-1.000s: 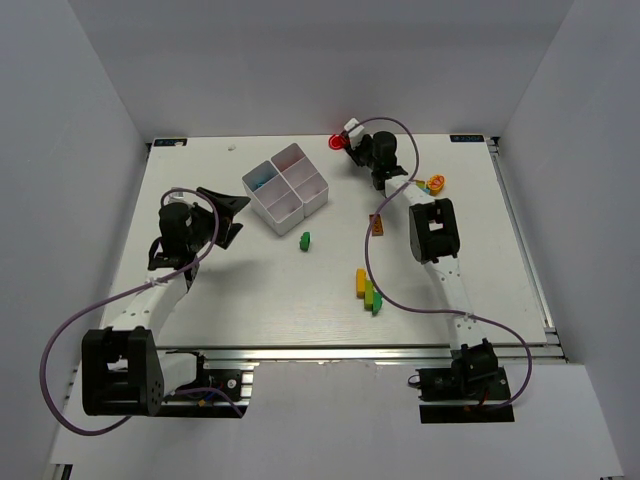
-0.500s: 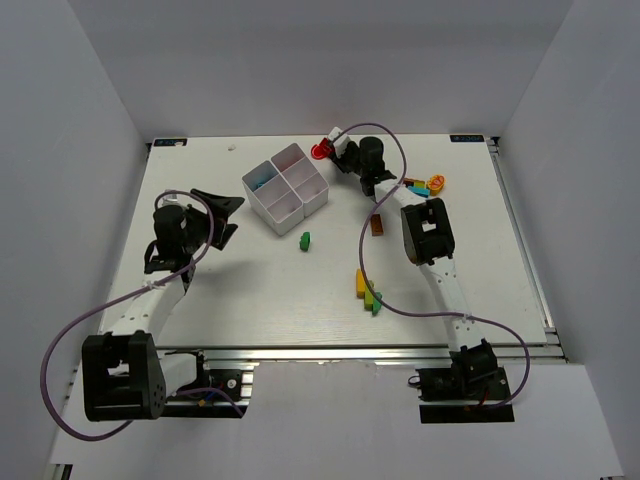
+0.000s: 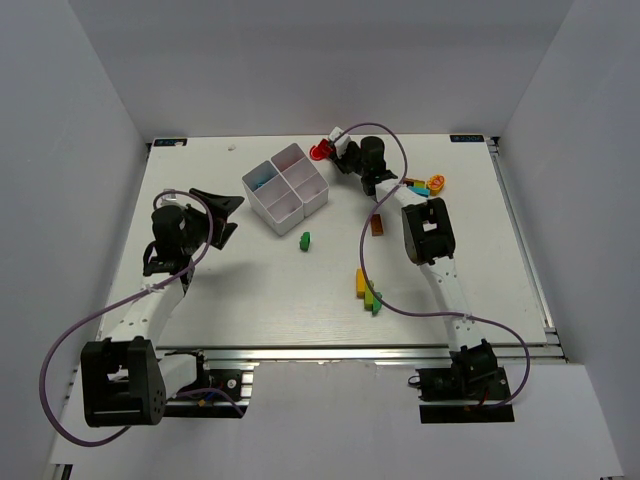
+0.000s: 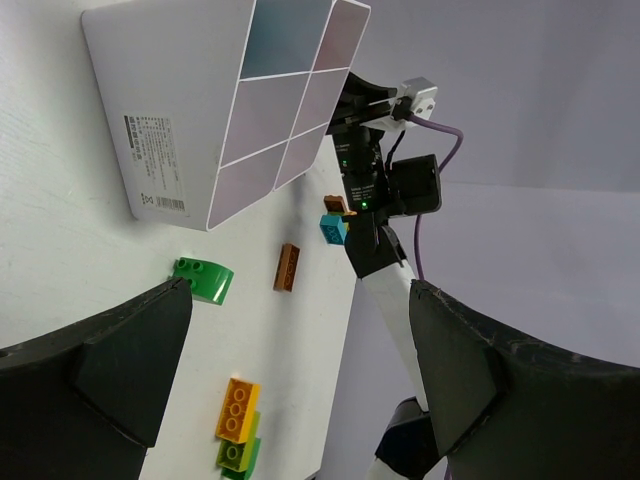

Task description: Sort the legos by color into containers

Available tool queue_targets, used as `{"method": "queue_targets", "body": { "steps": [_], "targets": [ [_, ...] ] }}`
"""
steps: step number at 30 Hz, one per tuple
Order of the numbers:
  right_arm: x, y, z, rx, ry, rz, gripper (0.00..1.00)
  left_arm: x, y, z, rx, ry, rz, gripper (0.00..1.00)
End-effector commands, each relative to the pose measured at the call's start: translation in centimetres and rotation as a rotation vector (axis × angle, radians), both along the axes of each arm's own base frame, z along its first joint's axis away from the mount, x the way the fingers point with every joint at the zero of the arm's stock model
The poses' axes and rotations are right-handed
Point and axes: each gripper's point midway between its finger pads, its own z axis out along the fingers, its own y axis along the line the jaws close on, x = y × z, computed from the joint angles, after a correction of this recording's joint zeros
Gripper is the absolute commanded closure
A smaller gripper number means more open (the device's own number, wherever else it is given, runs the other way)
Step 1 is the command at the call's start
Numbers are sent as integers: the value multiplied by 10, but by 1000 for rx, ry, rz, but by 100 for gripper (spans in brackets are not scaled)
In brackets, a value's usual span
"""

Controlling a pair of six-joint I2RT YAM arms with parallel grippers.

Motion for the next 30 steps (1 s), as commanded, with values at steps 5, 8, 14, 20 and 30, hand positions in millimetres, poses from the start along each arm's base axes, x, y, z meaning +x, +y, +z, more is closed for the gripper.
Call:
{"method": "queue_targets", "body": {
  "steps": [5, 8, 14, 20, 30],
  "targets": [
    [7, -9, 74, 64, -117, -56, 100, -4, 1, 7, 5, -26, -3, 2],
    [19, -18, 105, 112, -181, -127, 100, -5, 1, 6, 4, -23, -3, 2],
    [16, -13, 148, 169, -234, -99, 100, -2, 1, 9, 3, -31, -6, 2],
    [8, 11, 135, 125, -237, -3, 100, 0, 1, 11, 10, -28, -15, 2],
    [1, 19, 126, 171, -180, 23, 100, 0, 1, 4, 9, -13, -24, 2]
  ]
}}
